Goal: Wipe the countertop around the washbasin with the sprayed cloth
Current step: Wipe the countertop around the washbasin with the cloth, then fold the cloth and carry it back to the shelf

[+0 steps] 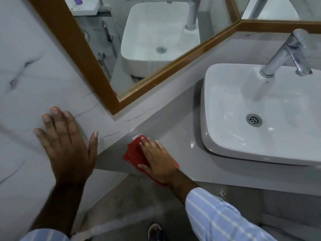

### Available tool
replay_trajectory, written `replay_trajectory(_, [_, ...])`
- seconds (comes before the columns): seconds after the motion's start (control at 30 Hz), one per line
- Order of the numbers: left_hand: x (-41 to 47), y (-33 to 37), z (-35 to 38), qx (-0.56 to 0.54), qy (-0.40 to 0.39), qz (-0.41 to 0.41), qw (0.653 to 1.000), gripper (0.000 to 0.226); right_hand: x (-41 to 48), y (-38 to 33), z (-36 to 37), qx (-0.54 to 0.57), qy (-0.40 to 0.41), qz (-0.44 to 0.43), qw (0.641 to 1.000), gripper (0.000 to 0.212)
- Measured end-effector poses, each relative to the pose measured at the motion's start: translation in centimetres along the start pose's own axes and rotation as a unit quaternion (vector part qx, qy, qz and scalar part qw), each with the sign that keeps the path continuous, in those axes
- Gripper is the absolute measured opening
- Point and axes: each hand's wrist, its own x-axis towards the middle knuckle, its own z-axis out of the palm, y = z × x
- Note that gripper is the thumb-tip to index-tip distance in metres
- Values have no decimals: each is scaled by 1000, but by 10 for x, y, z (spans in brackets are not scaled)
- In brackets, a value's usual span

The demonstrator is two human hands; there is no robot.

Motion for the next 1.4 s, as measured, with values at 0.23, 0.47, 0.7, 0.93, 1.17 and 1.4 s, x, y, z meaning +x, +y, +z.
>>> replay_trajectory(0.23, [-40,90,29,-276,-331,-25,902,70,-67,19,-42,46,25,331,942,45])
replay_trajectory(0.47, [-26,115,61,-233,-444,-132,855,53,-59,20,-53,207,-46,428,879,34])
replay_trajectory(0.7, [-25,121,51,-392,-451,-256,760,37,-72,26,-74,397,35,416,817,17])
replay_trajectory(0.93, [-14,174,-18,-570,-402,-259,668,31,-138,55,-136,468,116,407,776,28])
replay_trajectory(1.17, [5,288,-112,-644,-414,-138,628,28,-256,87,-200,573,243,409,667,21])
replay_trajectory(1.4, [-7,456,-198,-630,-470,61,616,25,-413,137,-231,602,354,445,560,8])
